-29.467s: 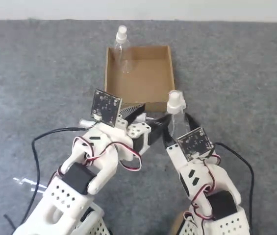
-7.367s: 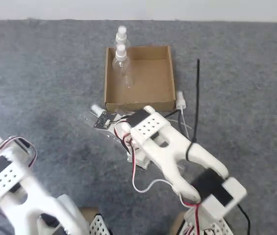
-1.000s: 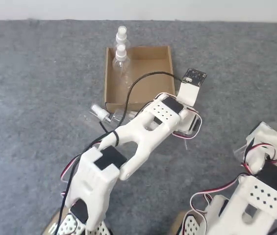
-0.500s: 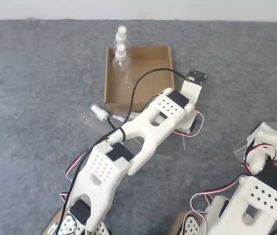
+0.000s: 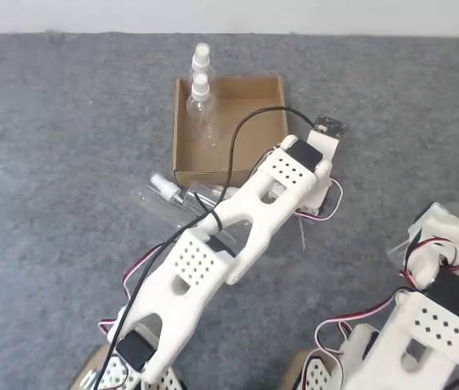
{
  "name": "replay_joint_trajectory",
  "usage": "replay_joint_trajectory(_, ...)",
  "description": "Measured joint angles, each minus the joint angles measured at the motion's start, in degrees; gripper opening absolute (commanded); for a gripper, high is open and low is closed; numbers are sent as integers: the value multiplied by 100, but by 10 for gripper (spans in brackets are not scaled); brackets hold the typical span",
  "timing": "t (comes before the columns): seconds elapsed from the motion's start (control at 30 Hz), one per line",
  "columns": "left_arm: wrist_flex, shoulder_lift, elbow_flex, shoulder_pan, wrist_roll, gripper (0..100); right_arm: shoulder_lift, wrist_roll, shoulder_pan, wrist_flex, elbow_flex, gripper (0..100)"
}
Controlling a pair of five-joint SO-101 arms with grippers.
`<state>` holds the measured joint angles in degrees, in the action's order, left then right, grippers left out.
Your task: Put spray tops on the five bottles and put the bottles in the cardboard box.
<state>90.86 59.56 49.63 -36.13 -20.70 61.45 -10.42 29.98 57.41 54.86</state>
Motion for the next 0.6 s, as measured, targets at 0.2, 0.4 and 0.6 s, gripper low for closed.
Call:
replay_joint_trajectory(0.2, 668, 800, 1345, -176, 387, 12, 0, 0, 0, 0, 0, 73)
replay_joint_trajectory(0.4, 747, 862, 1495, -202, 466, 12, 0, 0, 0, 0, 0, 73)
replay_joint_trajectory(0.6, 747, 457, 818, -220, 501, 12, 0, 0, 0, 0, 0, 73)
